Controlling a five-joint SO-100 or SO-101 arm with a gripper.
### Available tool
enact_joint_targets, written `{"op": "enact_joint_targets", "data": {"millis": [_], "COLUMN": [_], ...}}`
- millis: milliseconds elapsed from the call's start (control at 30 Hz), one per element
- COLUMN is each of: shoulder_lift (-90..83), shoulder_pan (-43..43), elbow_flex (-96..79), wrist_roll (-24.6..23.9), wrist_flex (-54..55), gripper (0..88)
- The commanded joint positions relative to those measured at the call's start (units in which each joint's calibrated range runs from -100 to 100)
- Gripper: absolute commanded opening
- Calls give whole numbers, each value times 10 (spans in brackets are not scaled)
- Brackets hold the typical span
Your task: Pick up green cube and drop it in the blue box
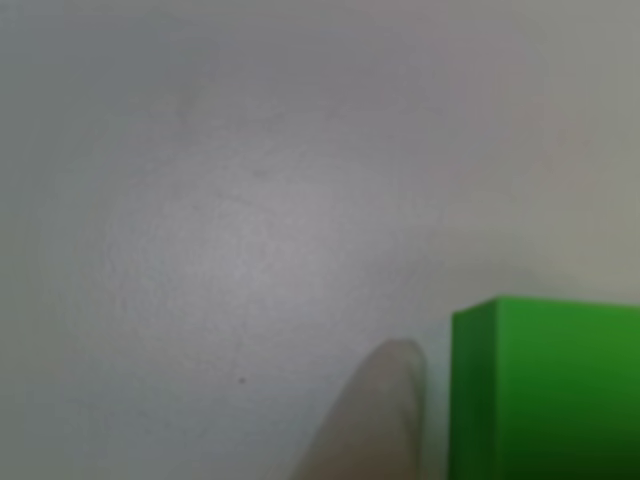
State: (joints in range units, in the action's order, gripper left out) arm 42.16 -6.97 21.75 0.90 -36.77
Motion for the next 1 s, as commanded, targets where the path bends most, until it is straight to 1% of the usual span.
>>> {"op": "enact_joint_targets", "data": {"millis": [0,300,400,733,767,967], "shoulder_lift": [-12,-16,-16,-16,-16,-17], "shoulder_pan": [5,3,3,6,6,5], "elbow_flex": [35,35,35,35,35,35], "wrist_roll": [-1,3,3,3,3,3], "wrist_flex": [13,14,14,12,12,12], "gripper": [265,246,208,27,16,12]}}
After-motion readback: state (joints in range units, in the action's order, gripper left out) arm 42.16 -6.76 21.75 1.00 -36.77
